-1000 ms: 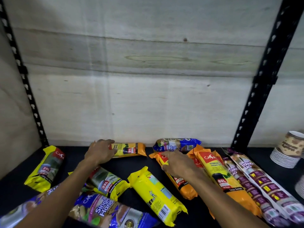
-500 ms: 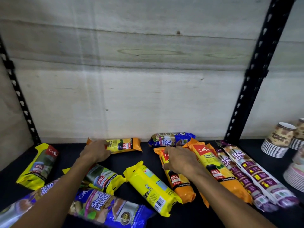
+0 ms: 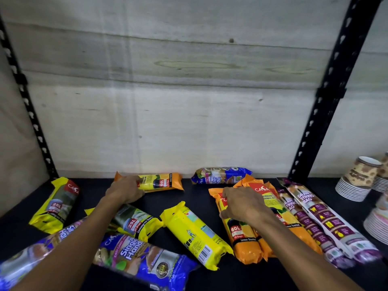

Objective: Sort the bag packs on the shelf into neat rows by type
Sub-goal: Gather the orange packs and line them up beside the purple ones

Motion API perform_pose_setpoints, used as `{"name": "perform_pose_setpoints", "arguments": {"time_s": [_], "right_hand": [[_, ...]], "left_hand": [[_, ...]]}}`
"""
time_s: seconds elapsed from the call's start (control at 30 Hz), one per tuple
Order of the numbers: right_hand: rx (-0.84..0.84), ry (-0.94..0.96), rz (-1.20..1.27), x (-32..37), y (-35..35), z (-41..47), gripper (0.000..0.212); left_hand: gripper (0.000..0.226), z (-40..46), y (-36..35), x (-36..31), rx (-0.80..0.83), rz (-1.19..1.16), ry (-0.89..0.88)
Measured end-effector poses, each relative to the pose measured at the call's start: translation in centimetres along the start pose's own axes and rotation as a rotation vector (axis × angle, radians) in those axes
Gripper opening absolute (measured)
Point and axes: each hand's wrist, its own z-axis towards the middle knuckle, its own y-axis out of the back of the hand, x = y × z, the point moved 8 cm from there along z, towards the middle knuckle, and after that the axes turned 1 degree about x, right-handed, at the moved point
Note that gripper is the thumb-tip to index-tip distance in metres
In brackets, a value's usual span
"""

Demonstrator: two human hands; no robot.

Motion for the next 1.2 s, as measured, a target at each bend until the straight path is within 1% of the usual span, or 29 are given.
{"name": "perform_pose_setpoints", "arguments": {"time_s": [0.1,0.17,0.23,0.27,0.37,0.47,0.53,0.67,0.73,0.83,0.93,0.97,1.0,1.07,1.1,1.13,1.17,1.2], "right_hand": [[0.023,-0.003,-0.031,0.5,1.0,1.0,0.046],[-0.009,0.006,-0.011,1.4,2.1,1.9,0.041],[-0.067,0.056,0.026,3.0,2.9,3.1,0.034],[-0.093,0.094,0.043,4.0,3.2,3.8,0.034],[-0.138,0.216,0.073,7.6,3.7,5.7,0.045],[-0.095,0.356,0.115,11.5,3.4,7.2,0.053],[-0.066,0.417,0.123,13.9,2.9,8.1,0.059],[0.001,0.453,0.104,17.4,1.2,9.6,0.07],[0.017,0.461,0.085,18.6,0.7,9.9,0.072],[-0.015,0.456,0.068,19.5,0.8,10.4,0.065],[-0.065,0.452,0.105,19.3,1.4,10.5,0.065],[-0.077,0.458,0.125,19.1,1.7,10.4,0.066],[-0.095,0.468,0.142,18.9,2.0,10.3,0.066],[-0.137,0.486,0.161,18.3,2.8,9.7,0.067],[-0.153,0.491,0.172,17.9,3.3,9.4,0.069],[-0.164,0.493,0.188,17.4,3.7,8.9,0.071],[-0.172,0.491,0.206,16.7,4.2,8.5,0.073],[-0.18,0.489,0.221,16.0,4.7,7.9,0.073]], "left_hand": [[0.062,-0.1,0.2,0.1,0.021,0.009,-0.005],[0.06,0.0,0.3,0.3,0.023,-0.003,-0.006],[0.058,0.0,0.4,0.6,0.011,-0.011,-0.011],[0.057,-0.1,0.4,0.7,0.002,-0.011,-0.018],[0.055,-0.3,0.4,0.9,-0.037,-0.023,-0.035],[0.055,-0.2,0.4,1.7,-0.019,-0.037,-0.046],[0.055,0.2,0.4,2.4,0.012,-0.067,-0.054],[0.052,0.4,0.7,2.8,0.031,-0.099,-0.081],[0.057,0.1,0.4,2.6,0.03,-0.111,-0.1],[0.066,0.1,0.1,2.6,0.039,-0.119,-0.11],[0.055,0.2,0.4,2.9,0.065,-0.219,-0.112],[0.049,0.2,1.0,3.2,0.031,-0.264,-0.101],[0.043,0.2,1.8,3.6,-0.047,-0.302,-0.085],[0.036,-0.2,4.0,4.7,-0.286,-0.384,-0.02],[0.038,-0.6,4.8,5.2,-0.381,-0.435,0.023],[0.044,-0.8,5.3,5.5,-0.436,-0.485,0.064],[0.05,-1.0,5.5,5.4,-0.437,-0.535,0.103],[0.054,-0.9,5.4,5.1,-0.403,-0.606,0.132]]}}
